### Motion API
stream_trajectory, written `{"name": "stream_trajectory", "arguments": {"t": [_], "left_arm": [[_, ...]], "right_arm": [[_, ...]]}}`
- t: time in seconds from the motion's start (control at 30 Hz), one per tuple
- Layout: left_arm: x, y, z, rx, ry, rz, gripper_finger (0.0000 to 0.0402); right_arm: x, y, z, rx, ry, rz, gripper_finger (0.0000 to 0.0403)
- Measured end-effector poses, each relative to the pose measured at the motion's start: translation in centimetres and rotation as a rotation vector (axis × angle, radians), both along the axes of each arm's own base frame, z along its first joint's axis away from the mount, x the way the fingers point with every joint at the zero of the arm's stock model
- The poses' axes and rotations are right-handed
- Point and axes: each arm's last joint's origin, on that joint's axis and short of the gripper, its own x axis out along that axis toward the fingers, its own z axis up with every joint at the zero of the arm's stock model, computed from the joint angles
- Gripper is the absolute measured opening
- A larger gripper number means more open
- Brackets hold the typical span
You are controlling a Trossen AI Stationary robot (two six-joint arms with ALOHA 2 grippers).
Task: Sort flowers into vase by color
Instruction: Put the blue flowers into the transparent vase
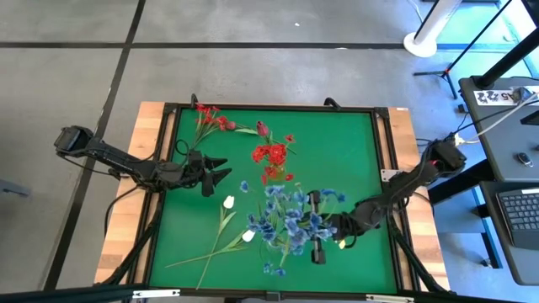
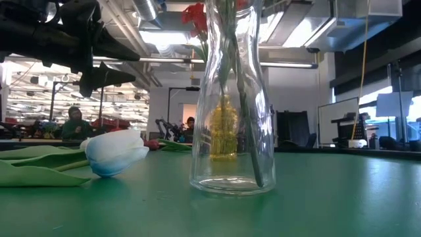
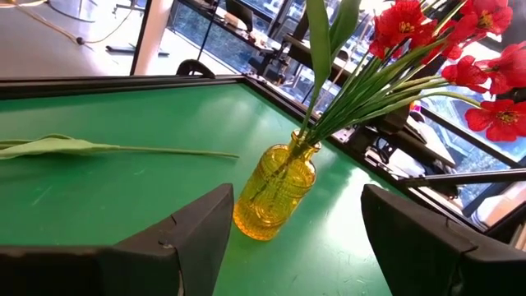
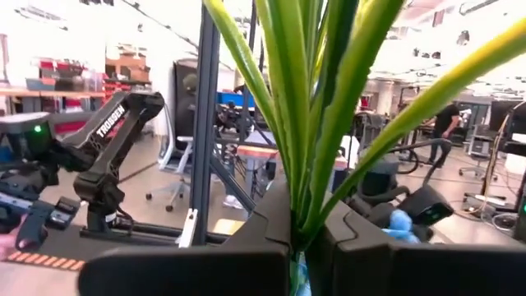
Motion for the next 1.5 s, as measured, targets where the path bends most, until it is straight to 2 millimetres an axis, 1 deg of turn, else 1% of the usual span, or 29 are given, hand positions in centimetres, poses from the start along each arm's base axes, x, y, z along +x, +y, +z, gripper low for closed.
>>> {"name": "stream_trajectory", "arguments": {"t": [0.1, 0.33, 0.5, 0.73, 1.03, 1.1, 1.17, 1.5], "left_arm": [[0.0, 0.0, 0.0, 0.0, 0.0, 0.0, 0.0261], [0.0, 0.0, 0.0, 0.0, 0.0, 0.0, 0.0261], [0.0, 0.0, 0.0, 0.0, 0.0, 0.0, 0.0261], [0.0, 0.0, 0.0, -0.001, 0.0, 0.0, 0.0261], [0.0, 0.0, 0.0, 0.0, 0.0, 0.0, 0.0261], [0.0, 0.0, 0.0, -0.001, 0.0, 0.0, 0.0261], [0.0, 0.0, 0.0, -0.001, 0.0, 0.0, 0.0261], [0.0, 0.0, 0.0, -0.001, 0.0, 0.0, 0.0261]], "right_arm": [[0.6, 0.0, -0.7, 0.018, -0.006, 0.002, 0.0008], [1.8, 0.3, -3.0, 0.047, 0.069, 0.012, 0.0008], [2.3, 0.5, -4.6, 0.046, 0.135, -0.023, 0.0007], [2.6, 0.6, -5.8, 0.047, 0.191, -0.057, 0.0012], [2.6, 0.5, -6.7, 0.039, 0.284, -0.053, 0.0021], [2.4, 0.5, -6.5, 0.052, 0.317, -0.037, 0.0034], [2.0, 0.4, -6.4, 0.062, 0.362, -0.023, 0.0055], [-0.3, -0.1, -4.9, 0.089, 0.509, -0.017, 0.0186]]}}
